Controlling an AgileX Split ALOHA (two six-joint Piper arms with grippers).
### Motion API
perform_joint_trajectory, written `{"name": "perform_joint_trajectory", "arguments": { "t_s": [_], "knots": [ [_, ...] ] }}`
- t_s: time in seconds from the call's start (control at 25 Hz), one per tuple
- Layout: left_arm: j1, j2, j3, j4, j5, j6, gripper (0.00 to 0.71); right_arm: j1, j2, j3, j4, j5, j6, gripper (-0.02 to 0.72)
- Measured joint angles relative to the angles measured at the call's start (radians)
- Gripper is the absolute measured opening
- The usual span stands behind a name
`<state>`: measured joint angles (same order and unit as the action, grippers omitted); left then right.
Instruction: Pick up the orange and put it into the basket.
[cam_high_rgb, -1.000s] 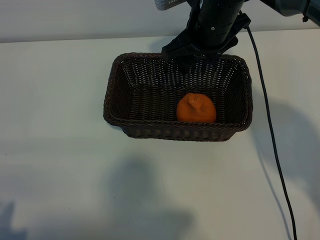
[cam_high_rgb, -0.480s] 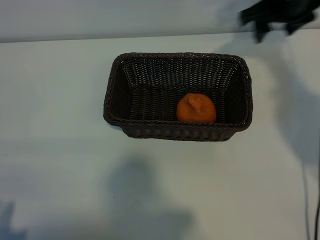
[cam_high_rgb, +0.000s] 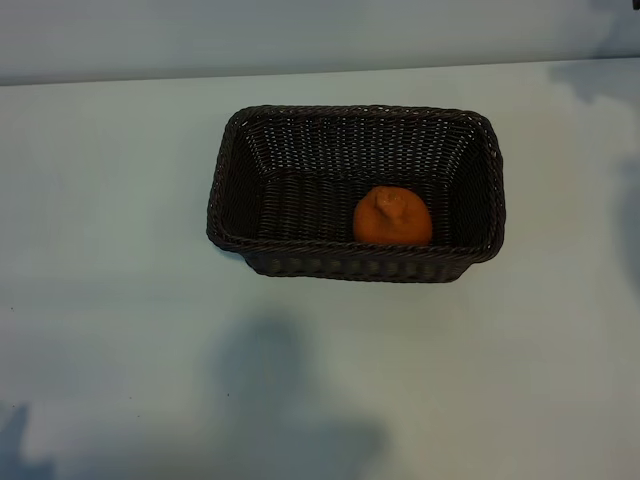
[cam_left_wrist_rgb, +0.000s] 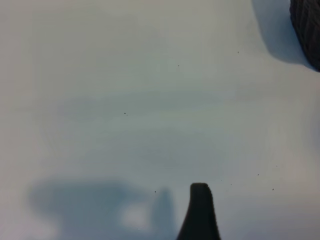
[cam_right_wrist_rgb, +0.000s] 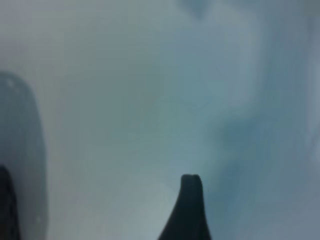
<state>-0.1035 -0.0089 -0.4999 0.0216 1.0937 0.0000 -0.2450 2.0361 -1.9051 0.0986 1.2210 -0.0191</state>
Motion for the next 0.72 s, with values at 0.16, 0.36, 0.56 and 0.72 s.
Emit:
{"name": "perform_joint_trajectory", "arguments": {
  "t_s": [0.16, 0.36, 0.56, 0.72],
  "knots": [
    [0.0, 0.0, 0.0, 0.0, 0.0, 0.0, 0.582, -0.001, -0.022, 0.0, 0.006, 0.0, -0.001, 0.599],
    [0.0, 0.0, 0.0, 0.0, 0.0, 0.0, 0.582, -0.001, -0.146, 0.0, 0.011, 0.01, -0.001, 0.599],
    [0.0, 0.0, 0.0, 0.0, 0.0, 0.0, 0.582, -0.001, -0.375, 0.006, 0.021, 0.026, 0.009, 0.599],
    [0.0, 0.0, 0.0, 0.0, 0.0, 0.0, 0.582, -0.001, -0.615, 0.076, 0.021, 0.026, 0.01, 0.599]
  ]
}}
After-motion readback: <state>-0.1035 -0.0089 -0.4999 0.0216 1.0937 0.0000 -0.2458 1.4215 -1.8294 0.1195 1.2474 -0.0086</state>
